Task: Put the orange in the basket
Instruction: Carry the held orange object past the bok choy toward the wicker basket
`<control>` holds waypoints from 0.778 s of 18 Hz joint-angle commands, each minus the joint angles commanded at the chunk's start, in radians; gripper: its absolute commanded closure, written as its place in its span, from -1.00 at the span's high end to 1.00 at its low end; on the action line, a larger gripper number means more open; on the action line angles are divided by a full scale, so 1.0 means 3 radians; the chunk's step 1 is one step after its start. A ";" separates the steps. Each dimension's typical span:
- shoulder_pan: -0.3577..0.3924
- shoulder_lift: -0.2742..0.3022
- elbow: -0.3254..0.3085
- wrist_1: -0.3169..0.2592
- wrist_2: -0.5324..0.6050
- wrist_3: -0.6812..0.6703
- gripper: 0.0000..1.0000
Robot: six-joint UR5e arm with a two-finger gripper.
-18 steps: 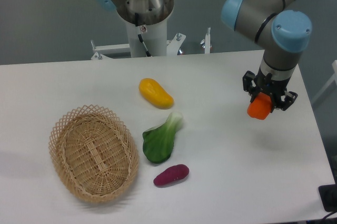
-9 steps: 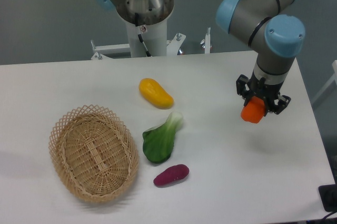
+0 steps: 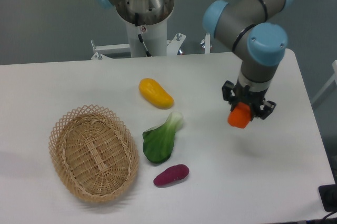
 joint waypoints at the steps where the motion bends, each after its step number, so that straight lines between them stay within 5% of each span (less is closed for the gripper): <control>1: -0.0066 -0.0005 0.0000 0.0010 -0.0005 -0.0102 -0.52; 14: -0.0803 -0.0123 -0.0046 0.0399 -0.0010 -0.0961 -0.51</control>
